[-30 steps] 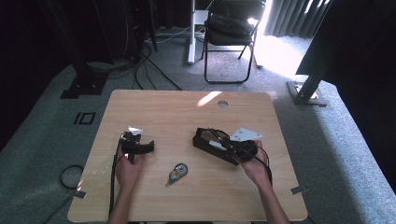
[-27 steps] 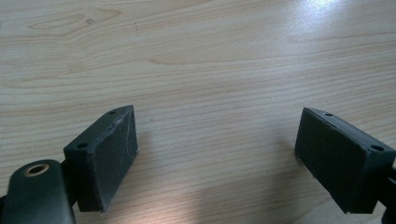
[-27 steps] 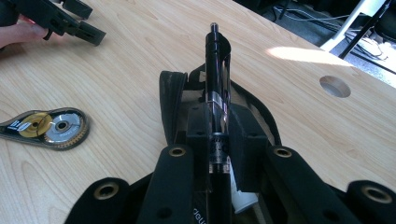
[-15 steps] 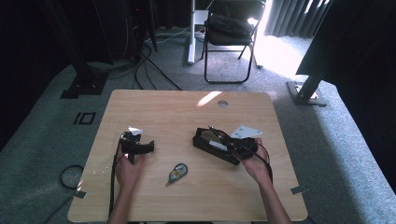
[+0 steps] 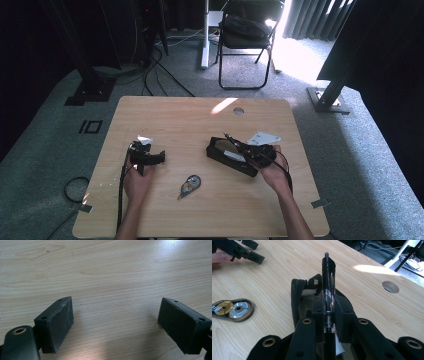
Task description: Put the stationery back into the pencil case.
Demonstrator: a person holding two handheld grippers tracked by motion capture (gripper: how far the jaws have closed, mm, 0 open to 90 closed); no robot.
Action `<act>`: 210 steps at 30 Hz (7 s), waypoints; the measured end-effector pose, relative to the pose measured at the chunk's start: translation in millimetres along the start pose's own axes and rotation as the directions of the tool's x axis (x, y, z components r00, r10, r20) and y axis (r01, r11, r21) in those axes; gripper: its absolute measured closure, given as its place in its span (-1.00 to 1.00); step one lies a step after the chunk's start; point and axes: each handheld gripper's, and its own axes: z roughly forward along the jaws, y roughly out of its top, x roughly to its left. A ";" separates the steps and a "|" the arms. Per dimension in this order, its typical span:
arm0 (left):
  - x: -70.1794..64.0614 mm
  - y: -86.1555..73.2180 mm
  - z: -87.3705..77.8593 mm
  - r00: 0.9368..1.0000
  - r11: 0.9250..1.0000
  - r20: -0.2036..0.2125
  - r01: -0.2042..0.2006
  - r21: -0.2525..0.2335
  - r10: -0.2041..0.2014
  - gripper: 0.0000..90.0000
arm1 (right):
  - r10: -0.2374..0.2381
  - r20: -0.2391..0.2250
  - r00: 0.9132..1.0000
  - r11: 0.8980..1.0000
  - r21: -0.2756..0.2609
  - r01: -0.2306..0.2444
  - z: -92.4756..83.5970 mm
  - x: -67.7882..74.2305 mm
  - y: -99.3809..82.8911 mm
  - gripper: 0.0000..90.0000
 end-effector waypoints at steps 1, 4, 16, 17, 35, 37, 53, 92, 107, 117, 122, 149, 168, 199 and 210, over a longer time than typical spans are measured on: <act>0.0 0.0 0.0 1.000 1.000 0.000 0.000 0.000 0.000 -0.70 | -0.002 0.000 1.000 1.000 0.001 0.002 0.3 -0.2 0.0 0.77; 0.0 0.0 0.0 1.000 1.000 0.000 0.000 0.000 0.000 -0.70 | -0.009 -0.003 1.000 1.000 0.000 0.009 1.5 -1.2 0.0 0.77; 0.0 0.0 0.0 1.000 1.000 0.000 0.000 0.000 0.000 -0.70 | -0.022 -0.010 1.000 1.000 0.012 0.022 6.7 -4.9 0.2 0.77; 0.0 0.0 0.0 1.000 1.000 0.000 0.000 0.000 0.000 -0.70 | -0.025 -0.010 1.000 1.000 0.010 0.025 7.0 -5.6 0.3 0.77; 0.0 0.0 0.0 1.000 1.000 0.000 0.000 0.000 0.000 -0.70 | -0.012 -0.024 1.000 1.000 0.013 0.012 15.6 -11.1 -2.1 0.77; 0.0 0.0 0.0 1.000 1.000 0.000 0.000 0.000 0.000 -0.70 | -0.012 -0.025 1.000 1.000 0.014 0.013 16.4 -11.6 -2.3 0.77; 0.0 0.0 0.0 1.000 1.000 0.000 0.000 0.000 0.000 -0.70 | -0.010 -0.033 0.999 1.000 0.021 0.011 22.0 -15.0 -4.1 0.77; 0.0 0.0 0.0 1.000 1.000 0.000 0.000 0.000 0.000 -0.70 | -0.027 -0.071 0.997 0.998 0.062 0.031 35.1 -15.5 -12.2 0.77; 0.0 0.0 0.0 1.000 1.000 0.000 0.000 0.000 0.000 -0.70 | -0.030 -0.092 0.995 0.996 0.080 0.038 39.0 -12.8 -15.7 0.77; 0.0 0.0 0.0 1.000 1.000 0.000 0.000 0.000 0.000 -0.70 | -0.041 -0.102 0.994 0.994 0.093 0.050 41.9 -11.4 -15.3 0.77; 0.0 0.0 0.0 1.000 1.000 0.000 0.000 0.000 0.000 -0.70 | -0.044 -0.110 0.993 0.994 0.098 0.055 42.8 -10.6 -15.6 0.77; 0.0 0.0 0.0 1.000 1.000 0.000 0.000 0.000 0.000 -0.70 | -0.045 -0.130 0.990 0.993 0.106 0.059 43.7 -7.9 -13.6 0.70; 0.0 0.0 0.1 1.000 1.000 0.000 0.000 0.000 0.000 -0.70 | -0.063 -0.140 0.988 0.998 -0.004 0.063 26.0 21.7 -0.6 0.50; 0.0 0.0 0.0 1.000 1.000 0.000 -0.001 0.000 0.001 -0.70 | -0.181 -0.330 0.927 0.973 0.075 0.216 81.6 103.2 -5.6 -0.23; 0.0 0.0 0.1 1.000 1.000 0.000 0.001 0.000 -0.001 -0.70 | -0.225 -0.374 0.900 0.951 0.115 0.286 104.3 123.6 -8.0 -0.44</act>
